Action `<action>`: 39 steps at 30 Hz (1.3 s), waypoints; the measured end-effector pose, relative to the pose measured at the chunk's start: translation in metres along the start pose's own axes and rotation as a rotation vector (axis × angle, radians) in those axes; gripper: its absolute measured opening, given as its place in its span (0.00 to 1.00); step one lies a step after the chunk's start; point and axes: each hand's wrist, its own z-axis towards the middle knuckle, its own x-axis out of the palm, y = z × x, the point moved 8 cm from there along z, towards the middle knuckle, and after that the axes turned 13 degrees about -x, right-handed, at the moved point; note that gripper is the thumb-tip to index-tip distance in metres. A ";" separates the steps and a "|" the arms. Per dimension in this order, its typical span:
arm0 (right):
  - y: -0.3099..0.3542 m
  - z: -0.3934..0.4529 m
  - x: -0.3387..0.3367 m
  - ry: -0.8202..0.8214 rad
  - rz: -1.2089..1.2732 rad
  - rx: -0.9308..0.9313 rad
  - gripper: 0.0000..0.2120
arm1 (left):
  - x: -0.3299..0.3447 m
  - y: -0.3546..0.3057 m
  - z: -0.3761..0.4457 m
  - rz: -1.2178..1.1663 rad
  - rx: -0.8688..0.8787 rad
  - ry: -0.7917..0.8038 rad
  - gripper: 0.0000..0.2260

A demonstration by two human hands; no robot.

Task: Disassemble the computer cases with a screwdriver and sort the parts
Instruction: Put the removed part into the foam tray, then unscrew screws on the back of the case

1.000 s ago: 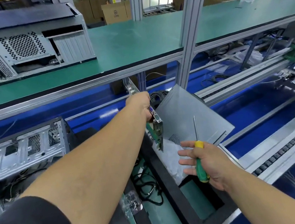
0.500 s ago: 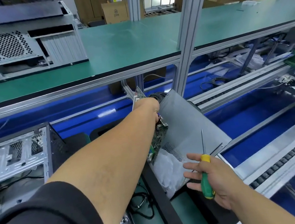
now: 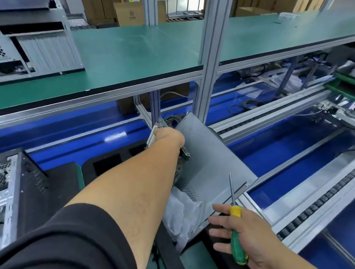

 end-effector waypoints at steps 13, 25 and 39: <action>-0.005 -0.003 -0.020 -0.025 -0.046 0.030 0.12 | 0.055 0.008 0.024 -0.419 -0.151 0.059 0.38; 0.020 0.007 0.074 0.116 -0.038 -0.023 0.13 | 0.008 0.099 -0.054 -0.743 0.068 0.079 0.27; 0.053 -0.103 0.361 0.583 -0.119 -0.244 0.17 | -0.215 0.346 -0.181 -1.055 0.228 -0.183 0.06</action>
